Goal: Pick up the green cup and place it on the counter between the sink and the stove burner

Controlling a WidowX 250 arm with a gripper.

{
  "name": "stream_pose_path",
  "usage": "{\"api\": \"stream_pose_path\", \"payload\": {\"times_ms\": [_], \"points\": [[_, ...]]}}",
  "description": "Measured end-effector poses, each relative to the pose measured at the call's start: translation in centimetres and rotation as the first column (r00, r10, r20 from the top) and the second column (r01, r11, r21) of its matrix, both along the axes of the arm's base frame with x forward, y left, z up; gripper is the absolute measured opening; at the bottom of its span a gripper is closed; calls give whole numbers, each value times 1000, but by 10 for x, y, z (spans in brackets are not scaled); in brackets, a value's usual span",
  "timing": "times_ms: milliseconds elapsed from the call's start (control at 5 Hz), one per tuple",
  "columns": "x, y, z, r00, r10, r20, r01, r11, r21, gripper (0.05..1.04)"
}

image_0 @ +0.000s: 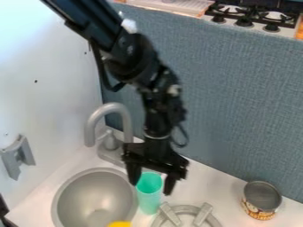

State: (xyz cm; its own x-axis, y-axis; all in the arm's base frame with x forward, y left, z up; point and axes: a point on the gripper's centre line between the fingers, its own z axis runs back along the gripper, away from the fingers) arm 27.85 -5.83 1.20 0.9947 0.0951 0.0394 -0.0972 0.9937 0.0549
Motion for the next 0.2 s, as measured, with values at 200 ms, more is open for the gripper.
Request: {"api": "stream_pose_path", "payload": {"times_ms": [200], "points": [[-38,-9,9,997,-43,-68,48,996,75,1006]]}}
